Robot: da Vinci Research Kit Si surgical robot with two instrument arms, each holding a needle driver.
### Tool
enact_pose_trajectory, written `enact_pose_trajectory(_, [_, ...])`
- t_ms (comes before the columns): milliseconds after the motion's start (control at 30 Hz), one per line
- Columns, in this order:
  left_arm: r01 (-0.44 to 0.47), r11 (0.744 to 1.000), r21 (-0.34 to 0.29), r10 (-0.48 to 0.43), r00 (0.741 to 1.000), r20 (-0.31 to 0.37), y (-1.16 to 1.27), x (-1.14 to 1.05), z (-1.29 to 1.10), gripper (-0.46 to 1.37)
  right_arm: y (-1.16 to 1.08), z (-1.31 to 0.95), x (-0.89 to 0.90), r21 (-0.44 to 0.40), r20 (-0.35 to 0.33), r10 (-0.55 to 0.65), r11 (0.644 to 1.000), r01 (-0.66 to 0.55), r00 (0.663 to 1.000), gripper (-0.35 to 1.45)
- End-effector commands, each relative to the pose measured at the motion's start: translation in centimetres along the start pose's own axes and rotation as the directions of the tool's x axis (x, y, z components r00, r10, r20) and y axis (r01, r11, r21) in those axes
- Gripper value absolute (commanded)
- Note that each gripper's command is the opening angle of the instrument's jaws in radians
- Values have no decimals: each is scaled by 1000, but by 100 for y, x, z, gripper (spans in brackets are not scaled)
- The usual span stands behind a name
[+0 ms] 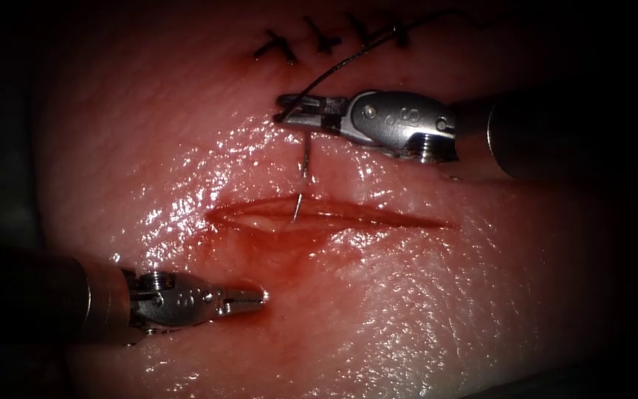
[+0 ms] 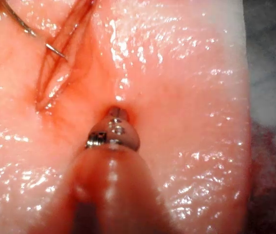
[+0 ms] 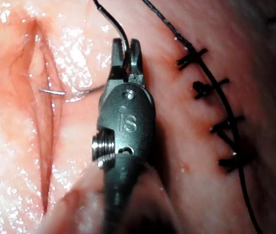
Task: Wound Closure
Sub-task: Insert needle into the flesh above the incision
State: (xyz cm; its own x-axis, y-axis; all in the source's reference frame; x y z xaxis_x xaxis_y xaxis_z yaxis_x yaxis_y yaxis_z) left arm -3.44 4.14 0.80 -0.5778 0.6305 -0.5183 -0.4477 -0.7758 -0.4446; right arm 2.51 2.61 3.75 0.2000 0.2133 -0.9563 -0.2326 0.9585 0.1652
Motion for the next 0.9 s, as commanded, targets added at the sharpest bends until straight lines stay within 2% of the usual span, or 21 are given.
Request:
enact_pose_trajectory(33, [5, 1000, -10, -5, 1000, 1, 0, 0, 0, -35, 1, 0, 0, -6, 2, -6, 1000, 6, 1000, -35])
enact_pose_trajectory(633, [5, 1000, -11, -5, 1000, 1, 0, 0, 0, -35, 2, 0, 2, -6, 3, -26, 1000, 26, 1000, -35])
enact_pose_trajectory(767, [5, 1000, -11, -5, 1000, 0, -1, 1, 0, -35, 3, 0, 3, -18, -15, 98, 995, -98, 995, -35])
enact_pose_trajectory(900, [5, 1000, -11, -5, 1000, 0, -1, 1, 1, -35, 4, 0, 2, -15, -39, 265, 964, -265, 964, -35])
